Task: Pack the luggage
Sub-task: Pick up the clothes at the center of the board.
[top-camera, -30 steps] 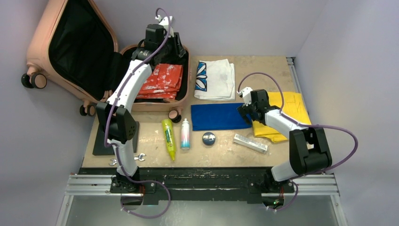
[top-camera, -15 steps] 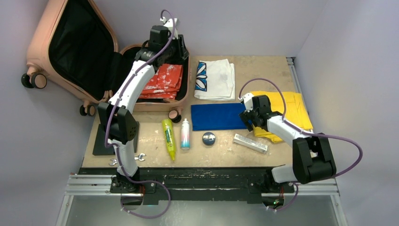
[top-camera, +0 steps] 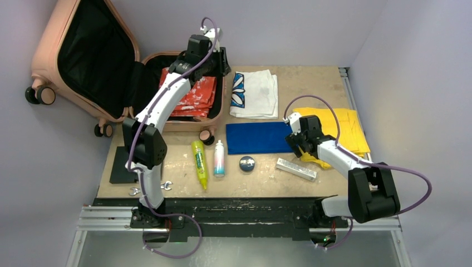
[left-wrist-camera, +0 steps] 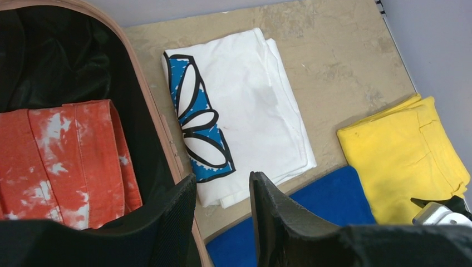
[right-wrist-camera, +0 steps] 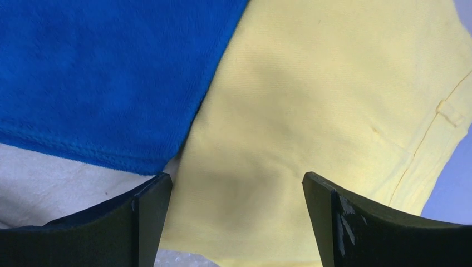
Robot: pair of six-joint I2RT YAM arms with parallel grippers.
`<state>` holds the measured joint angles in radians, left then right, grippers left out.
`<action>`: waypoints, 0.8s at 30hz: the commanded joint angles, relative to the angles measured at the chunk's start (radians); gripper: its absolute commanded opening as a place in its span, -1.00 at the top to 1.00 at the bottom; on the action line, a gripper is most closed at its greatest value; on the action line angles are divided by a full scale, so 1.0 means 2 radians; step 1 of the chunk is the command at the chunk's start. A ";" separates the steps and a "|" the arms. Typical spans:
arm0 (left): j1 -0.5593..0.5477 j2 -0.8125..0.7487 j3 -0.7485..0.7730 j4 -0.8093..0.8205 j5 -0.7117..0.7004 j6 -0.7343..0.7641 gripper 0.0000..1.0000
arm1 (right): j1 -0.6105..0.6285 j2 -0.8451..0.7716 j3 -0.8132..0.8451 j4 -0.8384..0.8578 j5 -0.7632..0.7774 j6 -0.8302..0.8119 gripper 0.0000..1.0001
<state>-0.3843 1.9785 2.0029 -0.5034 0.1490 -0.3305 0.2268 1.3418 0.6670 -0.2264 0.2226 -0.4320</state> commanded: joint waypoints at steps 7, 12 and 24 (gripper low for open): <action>-0.028 0.016 0.029 -0.003 0.003 -0.016 0.20 | -0.002 0.029 -0.012 0.025 0.030 0.007 -0.71; -0.052 0.029 0.034 -0.005 0.003 -0.024 0.20 | -0.002 0.050 0.013 0.035 0.032 0.034 -0.68; -0.089 0.085 0.019 0.033 0.078 -0.085 0.16 | -0.002 0.077 0.033 0.049 0.032 0.048 0.49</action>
<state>-0.5510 2.1033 2.0327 -0.4831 0.2333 -0.4377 0.2291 1.5032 0.7105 -0.1360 0.2760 -0.3576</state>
